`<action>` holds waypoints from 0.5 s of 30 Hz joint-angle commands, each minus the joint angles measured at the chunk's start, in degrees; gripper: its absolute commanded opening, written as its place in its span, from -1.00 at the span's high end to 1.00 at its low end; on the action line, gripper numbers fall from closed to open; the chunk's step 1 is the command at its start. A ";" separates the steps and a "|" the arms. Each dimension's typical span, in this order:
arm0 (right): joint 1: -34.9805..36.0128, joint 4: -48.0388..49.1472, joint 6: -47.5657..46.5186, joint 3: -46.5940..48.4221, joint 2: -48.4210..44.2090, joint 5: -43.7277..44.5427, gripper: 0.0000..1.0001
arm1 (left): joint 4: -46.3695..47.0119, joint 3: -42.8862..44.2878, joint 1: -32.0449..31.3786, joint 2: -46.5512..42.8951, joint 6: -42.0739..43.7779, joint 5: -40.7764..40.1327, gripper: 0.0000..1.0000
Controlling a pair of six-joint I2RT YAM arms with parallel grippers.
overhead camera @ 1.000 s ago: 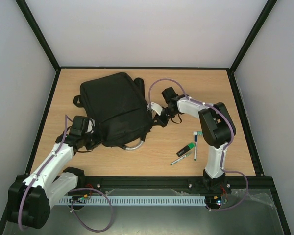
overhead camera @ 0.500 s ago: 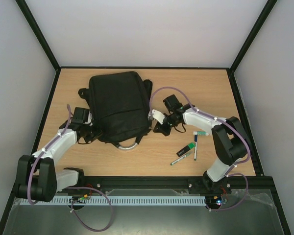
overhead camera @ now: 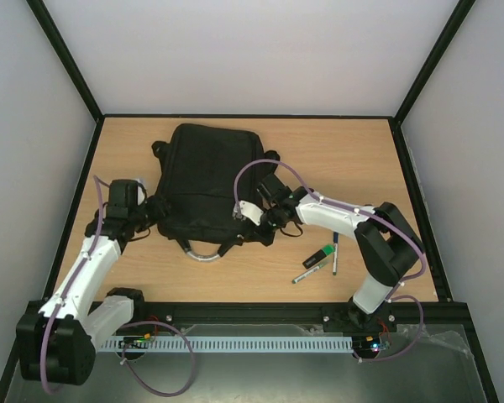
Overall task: Pack the student bag
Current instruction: Unzip the student bag at the center of the board.
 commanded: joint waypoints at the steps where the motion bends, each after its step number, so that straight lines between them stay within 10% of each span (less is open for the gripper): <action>1: 0.19 -1.28 2.71 1.03 1.29 -0.27 0.99 | -1.39 -4.01 -4.83 -3.19 -6.89 8.42 -0.31; 7: 0.19 -0.57 3.21 0.99 2.04 -0.38 0.99 | -4.40 -3.14 -15.50 -4.13 -15.20 0.24 -0.41; 15: -0.61 -2.94 1.73 0.21 0.27 1.90 0.98 | -8.27 -1.33 -10.07 -2.07 -10.28 -5.27 -0.45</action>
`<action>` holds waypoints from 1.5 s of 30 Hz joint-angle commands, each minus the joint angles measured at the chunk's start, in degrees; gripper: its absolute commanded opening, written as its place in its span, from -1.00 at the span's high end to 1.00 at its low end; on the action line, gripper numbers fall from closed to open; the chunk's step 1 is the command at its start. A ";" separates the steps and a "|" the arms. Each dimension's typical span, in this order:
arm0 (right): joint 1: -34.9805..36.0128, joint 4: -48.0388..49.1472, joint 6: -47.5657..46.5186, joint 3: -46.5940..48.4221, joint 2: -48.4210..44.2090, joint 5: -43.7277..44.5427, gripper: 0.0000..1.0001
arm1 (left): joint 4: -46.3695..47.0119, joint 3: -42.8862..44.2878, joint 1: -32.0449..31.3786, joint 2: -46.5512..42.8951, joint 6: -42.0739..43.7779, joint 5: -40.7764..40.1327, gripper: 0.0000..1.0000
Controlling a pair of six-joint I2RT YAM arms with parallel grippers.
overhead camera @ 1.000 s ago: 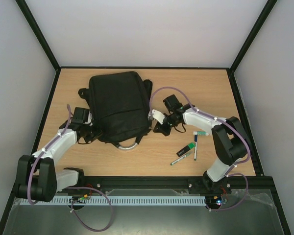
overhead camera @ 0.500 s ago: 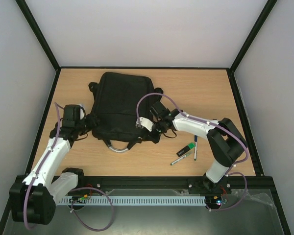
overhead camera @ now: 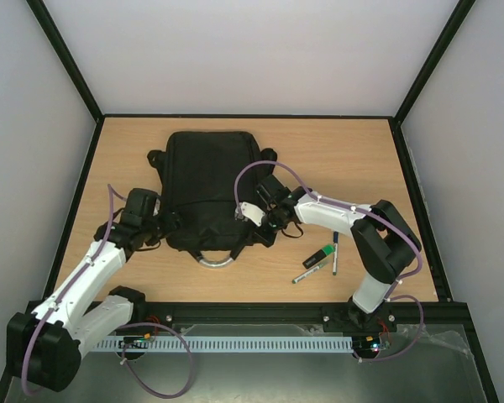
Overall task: Pack the student bag
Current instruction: Unzip the student bag at the center of the board.
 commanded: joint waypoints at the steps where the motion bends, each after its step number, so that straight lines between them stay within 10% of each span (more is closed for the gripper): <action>1: -0.88 -1.98 -1.37 -0.12 -1.72 -0.02 0.98 | -2.15 1.40 2.42 1.81 0.91 0.38 -0.45; 20: -10.75 -4.23 -4.40 -5.81 -9.08 2.67 0.98 | -1.07 0.63 10.03 0.08 4.40 9.22 -0.33; 34: -10.66 -3.78 -3.27 -5.62 -9.48 1.09 0.99 | 2.04 -4.53 -6.00 -1.28 -13.85 11.38 -0.32; 40: -10.62 -3.54 -2.86 -5.87 -9.42 0.48 0.99 | 6.48 -5.07 -6.32 4.03 -14.55 12.38 -0.15; 45: -10.65 -4.00 -2.89 -5.99 -9.60 0.56 0.98 | 9.47 -4.44 -6.32 6.59 -14.15 11.74 0.46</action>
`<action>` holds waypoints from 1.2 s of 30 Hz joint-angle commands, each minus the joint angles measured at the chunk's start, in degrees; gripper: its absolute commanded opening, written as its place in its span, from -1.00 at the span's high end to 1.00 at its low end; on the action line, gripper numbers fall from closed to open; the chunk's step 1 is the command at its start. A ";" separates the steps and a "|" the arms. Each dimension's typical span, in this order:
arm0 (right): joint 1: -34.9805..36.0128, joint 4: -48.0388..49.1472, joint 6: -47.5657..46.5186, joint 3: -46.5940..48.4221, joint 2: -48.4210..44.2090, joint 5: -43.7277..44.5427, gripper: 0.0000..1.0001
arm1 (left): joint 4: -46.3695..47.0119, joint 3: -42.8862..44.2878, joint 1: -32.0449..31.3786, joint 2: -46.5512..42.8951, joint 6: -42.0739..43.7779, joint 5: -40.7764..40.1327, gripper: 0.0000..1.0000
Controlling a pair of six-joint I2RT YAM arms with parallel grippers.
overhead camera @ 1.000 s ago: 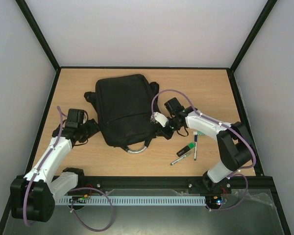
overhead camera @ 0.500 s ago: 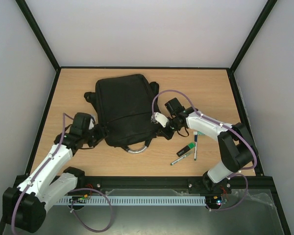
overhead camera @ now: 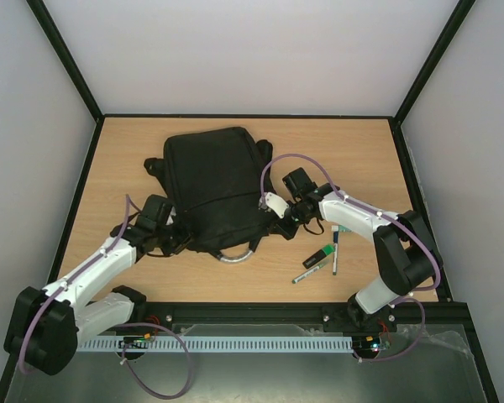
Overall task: Pack the student bag
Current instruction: Unzip the student bag at the center of the board.
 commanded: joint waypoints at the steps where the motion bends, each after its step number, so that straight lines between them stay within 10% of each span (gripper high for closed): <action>1: -0.13 -1.77 0.37 -0.77 -1.59 -1.30 0.99 | 3.76 0.30 -0.17 1.40 -0.06 0.03 0.60; 5: -0.58 -3.18 -0.48 -0.60 -1.24 -0.10 0.99 | 0.48 2.41 0.63 0.62 2.17 -2.77 0.95; 36: -8.11 6.76 2.97 16.59 16.50 10.33 0.99 | -7.90 2.42 13.80 -2.66 18.19 2.96 0.95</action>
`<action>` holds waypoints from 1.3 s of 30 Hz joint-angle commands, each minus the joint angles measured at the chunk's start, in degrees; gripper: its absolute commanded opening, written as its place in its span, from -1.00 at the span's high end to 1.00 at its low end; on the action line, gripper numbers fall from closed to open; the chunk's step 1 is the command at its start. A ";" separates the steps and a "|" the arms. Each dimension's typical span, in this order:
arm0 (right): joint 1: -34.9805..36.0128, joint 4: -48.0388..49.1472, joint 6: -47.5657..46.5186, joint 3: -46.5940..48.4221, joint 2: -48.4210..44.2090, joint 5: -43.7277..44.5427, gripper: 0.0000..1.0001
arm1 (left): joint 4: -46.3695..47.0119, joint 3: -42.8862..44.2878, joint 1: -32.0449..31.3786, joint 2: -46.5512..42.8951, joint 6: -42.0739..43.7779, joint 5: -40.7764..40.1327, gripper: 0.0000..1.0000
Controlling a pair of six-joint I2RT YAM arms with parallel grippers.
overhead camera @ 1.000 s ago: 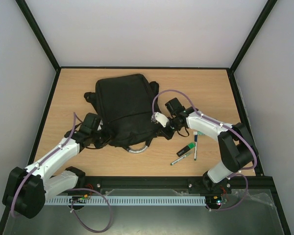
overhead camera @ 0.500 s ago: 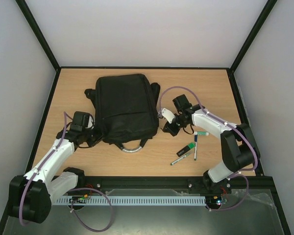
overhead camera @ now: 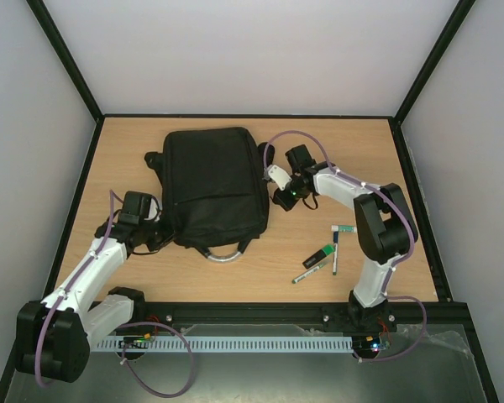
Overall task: Pack the student bag
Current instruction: Unzip the student bag at the center of the board.
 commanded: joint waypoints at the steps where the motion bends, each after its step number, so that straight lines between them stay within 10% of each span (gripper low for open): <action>1: -0.56 3.87 3.49 3.33 2.81 3.72 0.99 | -3.34 1.10 0.68 -0.86 1.77 -1.31 0.95; 5: -0.56 4.67 5.47 2.89 2.22 3.27 0.92 | -2.88 0.89 0.73 -1.48 2.18 -0.58 0.94; 11: -0.57 3.23 6.60 -1.73 -6.61 3.64 0.37 | -4.39 3.69 0.77 -2.29 3.76 -0.41 0.01; 21: -0.57 -1.90 11.02 -6.25 -25.55 2.04 -0.26 | -5.48 15.26 0.75 -1.42 11.65 -6.43 -0.59; 23: -0.57 -3.39 11.33 -6.30 -27.67 1.43 -0.95 | -3.68 17.60 0.74 -0.38 11.63 -8.39 -0.95; 39: -0.39 -3.51 8.70 -14.49 -30.57 -6.16 -0.99 | 19.78 11.87 -0.37 3.89 11.89 -15.36 -0.99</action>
